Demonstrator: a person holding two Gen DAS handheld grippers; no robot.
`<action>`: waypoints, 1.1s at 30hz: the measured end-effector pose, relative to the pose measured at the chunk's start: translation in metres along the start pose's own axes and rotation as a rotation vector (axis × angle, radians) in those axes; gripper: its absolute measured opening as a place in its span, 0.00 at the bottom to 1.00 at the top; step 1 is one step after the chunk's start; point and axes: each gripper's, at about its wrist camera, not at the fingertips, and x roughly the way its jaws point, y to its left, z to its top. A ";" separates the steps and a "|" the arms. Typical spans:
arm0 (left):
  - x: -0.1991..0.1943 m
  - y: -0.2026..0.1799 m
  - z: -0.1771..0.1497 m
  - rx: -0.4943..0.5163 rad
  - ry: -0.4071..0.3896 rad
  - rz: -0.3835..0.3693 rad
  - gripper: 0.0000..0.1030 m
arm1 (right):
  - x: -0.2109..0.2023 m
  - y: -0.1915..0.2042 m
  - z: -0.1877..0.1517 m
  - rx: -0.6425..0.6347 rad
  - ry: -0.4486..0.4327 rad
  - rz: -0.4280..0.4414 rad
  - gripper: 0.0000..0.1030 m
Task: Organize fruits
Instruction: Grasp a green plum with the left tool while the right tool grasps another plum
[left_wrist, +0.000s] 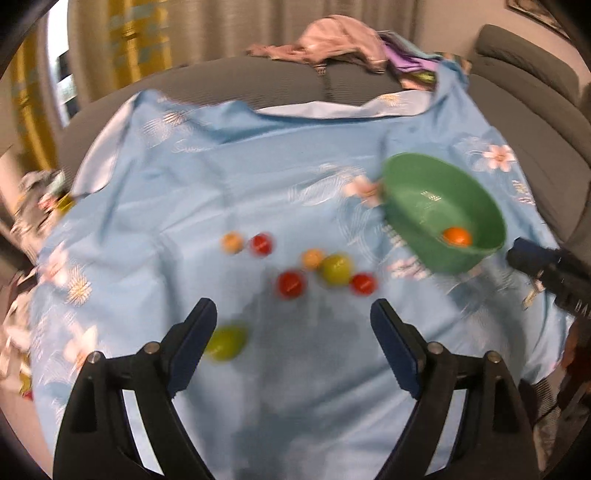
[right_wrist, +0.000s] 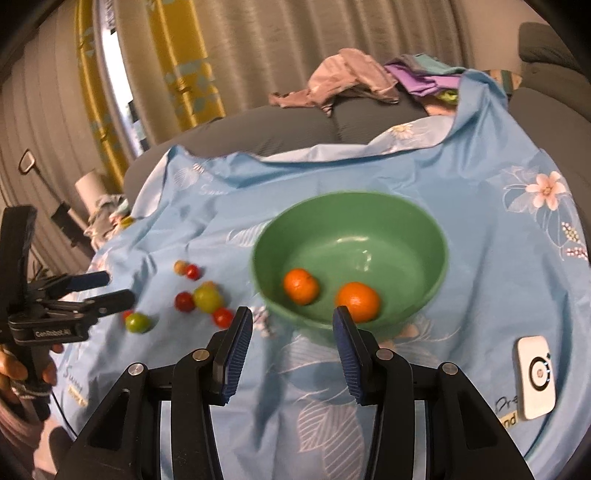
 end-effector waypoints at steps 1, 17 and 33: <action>-0.003 0.009 -0.008 -0.009 0.007 0.015 0.83 | 0.001 0.003 -0.001 -0.005 0.007 0.007 0.45; 0.004 0.057 -0.055 -0.108 0.044 -0.058 0.78 | 0.056 0.073 -0.019 -0.160 0.172 0.100 0.45; 0.051 0.061 -0.029 0.050 0.051 -0.142 0.68 | 0.139 0.103 0.008 -0.323 0.250 0.016 0.45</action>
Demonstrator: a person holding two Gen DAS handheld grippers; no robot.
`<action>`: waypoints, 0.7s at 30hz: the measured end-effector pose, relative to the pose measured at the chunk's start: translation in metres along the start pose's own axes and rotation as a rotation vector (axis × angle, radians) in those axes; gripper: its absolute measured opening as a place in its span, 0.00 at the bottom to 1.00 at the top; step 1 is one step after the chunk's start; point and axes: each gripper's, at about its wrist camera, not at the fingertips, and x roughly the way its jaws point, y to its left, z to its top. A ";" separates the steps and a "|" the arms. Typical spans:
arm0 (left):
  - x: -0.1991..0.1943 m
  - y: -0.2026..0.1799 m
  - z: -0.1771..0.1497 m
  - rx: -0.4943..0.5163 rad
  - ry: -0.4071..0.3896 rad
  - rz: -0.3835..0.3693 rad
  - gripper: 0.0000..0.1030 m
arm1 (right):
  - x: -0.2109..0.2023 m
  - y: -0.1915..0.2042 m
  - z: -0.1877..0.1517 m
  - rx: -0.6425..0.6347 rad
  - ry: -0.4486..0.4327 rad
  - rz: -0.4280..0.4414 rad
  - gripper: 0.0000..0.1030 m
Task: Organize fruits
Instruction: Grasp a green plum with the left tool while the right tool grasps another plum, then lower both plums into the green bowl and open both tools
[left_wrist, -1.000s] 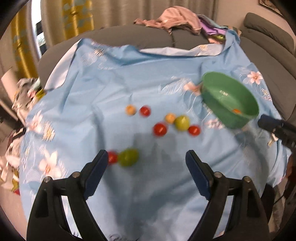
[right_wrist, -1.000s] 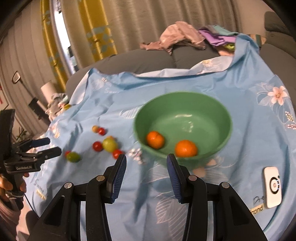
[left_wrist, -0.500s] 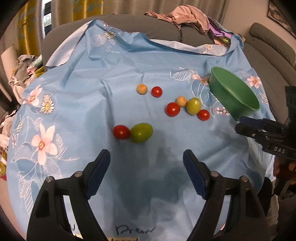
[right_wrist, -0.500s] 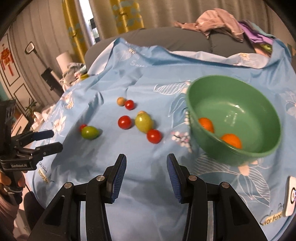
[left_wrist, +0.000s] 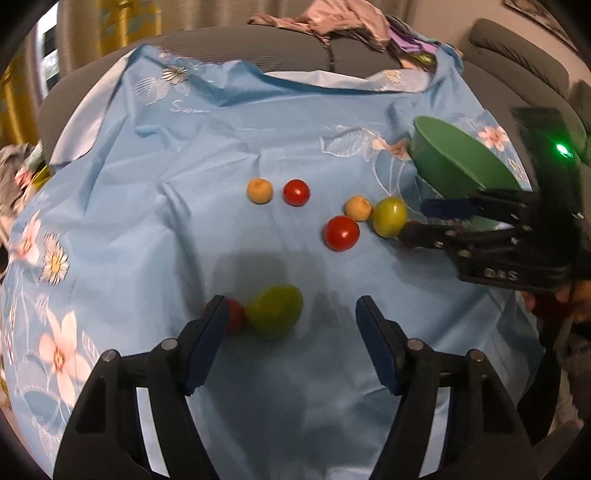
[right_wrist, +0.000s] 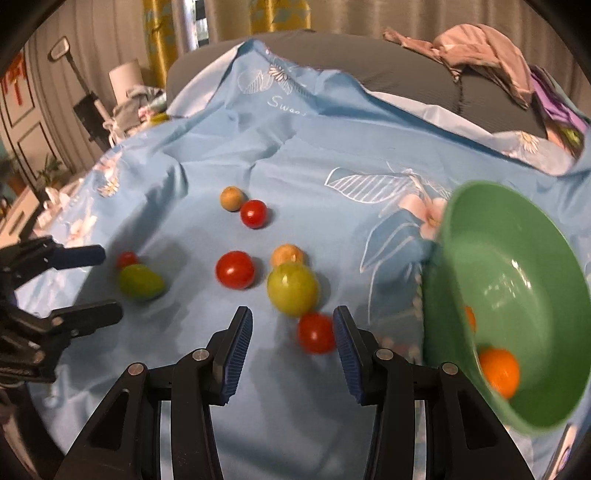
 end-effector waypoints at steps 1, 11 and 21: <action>0.003 -0.001 0.002 0.021 0.006 -0.006 0.68 | 0.005 0.000 0.002 -0.006 0.008 -0.001 0.45; 0.037 -0.001 0.010 0.110 0.098 -0.027 0.60 | 0.032 -0.005 0.012 -0.002 0.068 0.024 0.40; 0.050 0.001 0.006 0.123 0.161 -0.009 0.32 | 0.031 -0.009 0.012 0.020 0.052 0.048 0.36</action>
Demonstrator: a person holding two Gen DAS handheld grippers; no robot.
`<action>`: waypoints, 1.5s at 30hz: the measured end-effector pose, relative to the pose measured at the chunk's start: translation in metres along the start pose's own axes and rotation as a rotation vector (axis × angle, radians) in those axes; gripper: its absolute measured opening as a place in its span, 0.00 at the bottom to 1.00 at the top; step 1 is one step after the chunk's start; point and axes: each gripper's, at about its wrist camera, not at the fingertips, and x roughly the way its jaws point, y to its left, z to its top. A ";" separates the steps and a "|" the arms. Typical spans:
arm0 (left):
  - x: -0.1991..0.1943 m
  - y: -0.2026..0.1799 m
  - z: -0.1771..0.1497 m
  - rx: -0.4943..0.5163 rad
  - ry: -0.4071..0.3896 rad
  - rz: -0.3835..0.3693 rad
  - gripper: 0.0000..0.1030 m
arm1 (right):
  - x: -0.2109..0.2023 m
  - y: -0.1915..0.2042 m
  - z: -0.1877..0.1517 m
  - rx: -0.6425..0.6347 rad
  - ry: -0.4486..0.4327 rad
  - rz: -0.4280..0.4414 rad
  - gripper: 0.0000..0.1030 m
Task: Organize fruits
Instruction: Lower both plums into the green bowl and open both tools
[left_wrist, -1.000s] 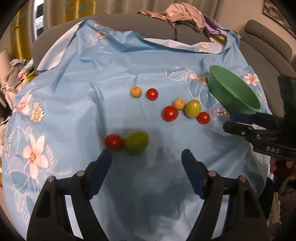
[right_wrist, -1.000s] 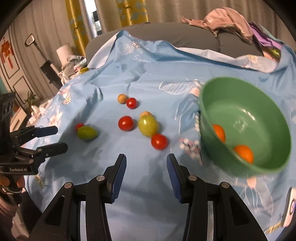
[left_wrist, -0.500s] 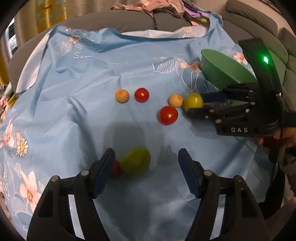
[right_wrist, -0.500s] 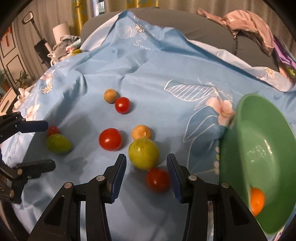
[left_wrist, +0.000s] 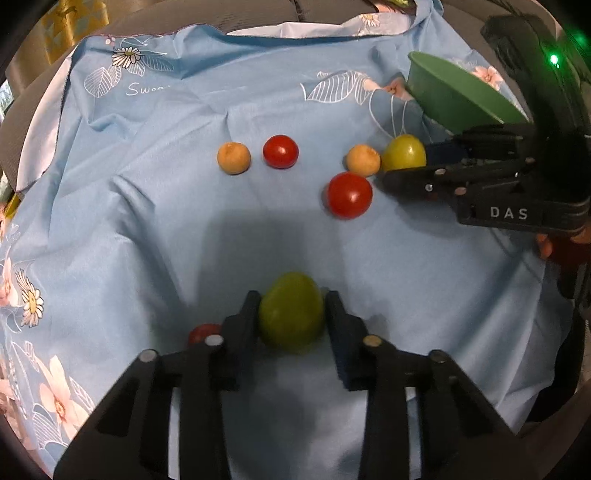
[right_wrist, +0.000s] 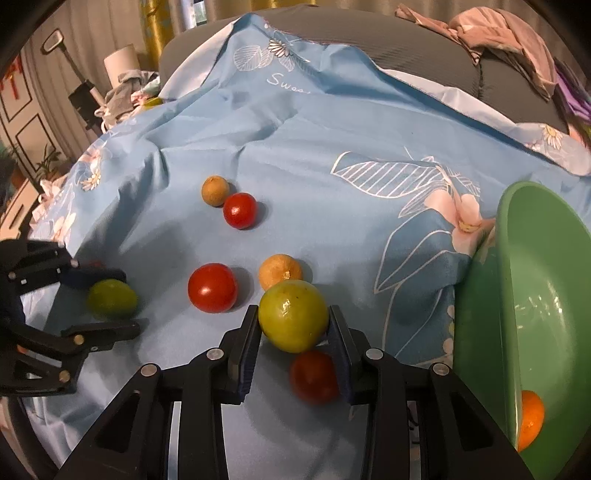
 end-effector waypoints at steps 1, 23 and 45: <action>0.001 0.000 0.000 -0.005 -0.001 0.003 0.32 | -0.001 -0.001 -0.001 0.006 -0.002 0.005 0.36; -0.065 -0.064 0.034 -0.044 -0.167 0.169 0.32 | -0.099 -0.019 -0.026 0.122 -0.219 0.052 0.36; -0.040 -0.160 0.115 0.093 -0.246 -0.046 0.32 | -0.138 -0.115 -0.068 0.336 -0.285 -0.109 0.36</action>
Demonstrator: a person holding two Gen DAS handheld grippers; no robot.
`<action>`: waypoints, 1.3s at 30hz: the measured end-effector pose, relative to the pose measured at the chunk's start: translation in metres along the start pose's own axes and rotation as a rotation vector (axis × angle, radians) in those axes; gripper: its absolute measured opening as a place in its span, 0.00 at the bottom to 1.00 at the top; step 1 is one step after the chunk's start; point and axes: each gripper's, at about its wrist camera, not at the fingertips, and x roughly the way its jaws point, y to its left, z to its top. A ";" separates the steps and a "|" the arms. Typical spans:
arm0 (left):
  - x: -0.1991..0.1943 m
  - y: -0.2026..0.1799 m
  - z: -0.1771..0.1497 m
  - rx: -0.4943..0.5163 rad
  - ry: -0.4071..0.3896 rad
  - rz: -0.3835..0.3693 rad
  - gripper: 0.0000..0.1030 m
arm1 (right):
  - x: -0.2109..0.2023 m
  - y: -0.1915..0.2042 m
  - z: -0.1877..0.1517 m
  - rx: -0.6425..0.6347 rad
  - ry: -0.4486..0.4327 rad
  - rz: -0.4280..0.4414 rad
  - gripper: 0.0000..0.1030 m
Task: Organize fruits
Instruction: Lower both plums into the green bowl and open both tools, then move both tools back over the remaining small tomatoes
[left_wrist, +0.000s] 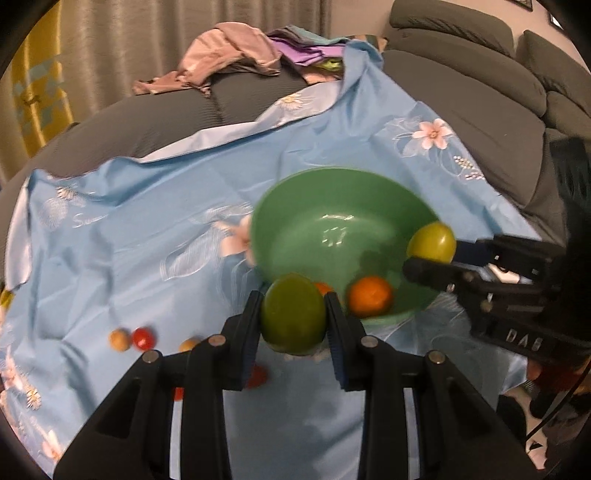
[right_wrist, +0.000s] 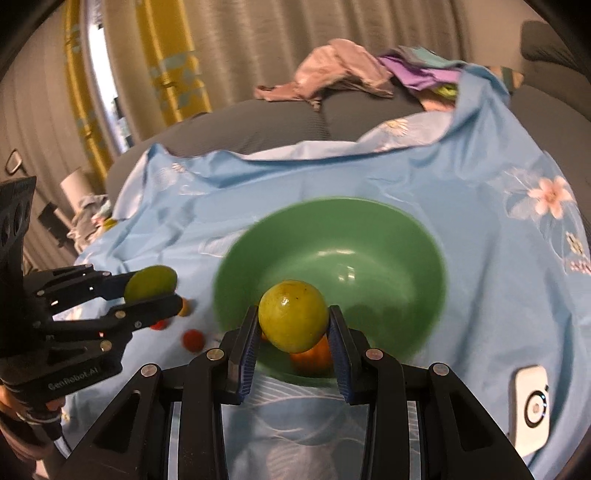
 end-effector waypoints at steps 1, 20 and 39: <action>0.005 -0.004 0.004 0.003 -0.001 -0.012 0.32 | 0.001 -0.003 -0.001 0.004 0.005 -0.007 0.36; 0.013 0.006 0.007 -0.049 0.029 -0.045 0.64 | -0.004 -0.021 -0.009 0.078 0.017 -0.038 0.36; -0.111 0.122 -0.172 -0.392 0.140 0.282 0.76 | -0.033 0.006 -0.029 0.113 0.012 0.079 0.37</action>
